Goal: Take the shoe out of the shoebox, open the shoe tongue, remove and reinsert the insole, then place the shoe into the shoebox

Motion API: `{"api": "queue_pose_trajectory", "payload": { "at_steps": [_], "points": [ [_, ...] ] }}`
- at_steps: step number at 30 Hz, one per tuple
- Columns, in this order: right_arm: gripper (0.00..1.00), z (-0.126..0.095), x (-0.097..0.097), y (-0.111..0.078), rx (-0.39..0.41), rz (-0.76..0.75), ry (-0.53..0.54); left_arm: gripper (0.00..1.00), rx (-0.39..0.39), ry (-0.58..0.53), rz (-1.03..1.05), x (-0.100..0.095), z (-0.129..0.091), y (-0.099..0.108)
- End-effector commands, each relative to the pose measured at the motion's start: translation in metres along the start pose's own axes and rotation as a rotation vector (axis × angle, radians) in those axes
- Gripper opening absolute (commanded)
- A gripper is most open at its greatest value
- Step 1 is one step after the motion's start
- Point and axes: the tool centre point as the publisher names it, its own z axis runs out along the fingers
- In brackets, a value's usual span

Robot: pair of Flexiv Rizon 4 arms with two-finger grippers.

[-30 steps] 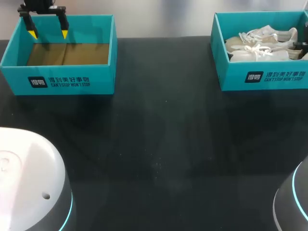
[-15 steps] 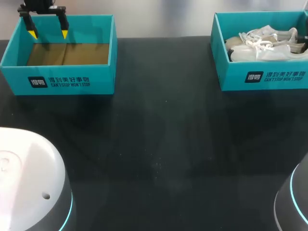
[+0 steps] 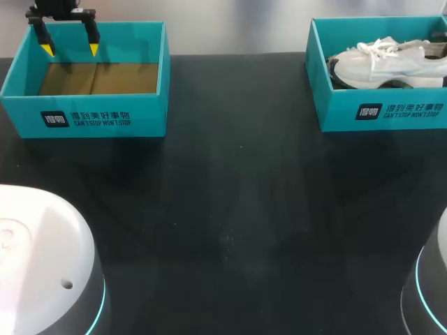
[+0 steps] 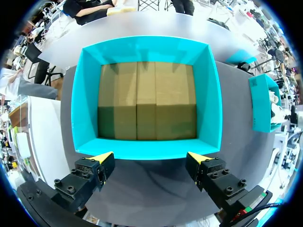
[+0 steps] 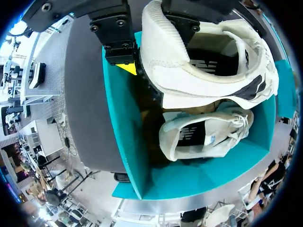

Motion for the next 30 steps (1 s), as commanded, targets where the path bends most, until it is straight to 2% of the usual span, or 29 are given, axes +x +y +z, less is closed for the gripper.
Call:
{"api": "queue_pose_trajectory", "payload": {
  "at_steps": [1, 11, 22, 30],
  "points": [
    [0.00, -0.021, -0.005, -0.005, -0.021, 0.008, -0.013, 1.00, -0.001, 0.000, 0.000, 0.000, 0.000, 0.000],
    [0.00, -0.046, -0.014, 0.000, -0.045, 0.013, -0.030, 1.00, -0.001, 0.000, 0.000, 0.000, 0.000, 0.000],
    [0.00, -0.104, -0.018, 0.002, -0.081, 0.031, -0.080, 1.00, -0.001, 0.000, 0.000, 0.000, 0.000, 0.000],
    [0.00, -0.147, -0.005, -0.011, -0.093, 0.017, -0.149, 1.00, -0.001, 0.000, 0.000, 0.000, 0.000, 0.000]
  ]
}}
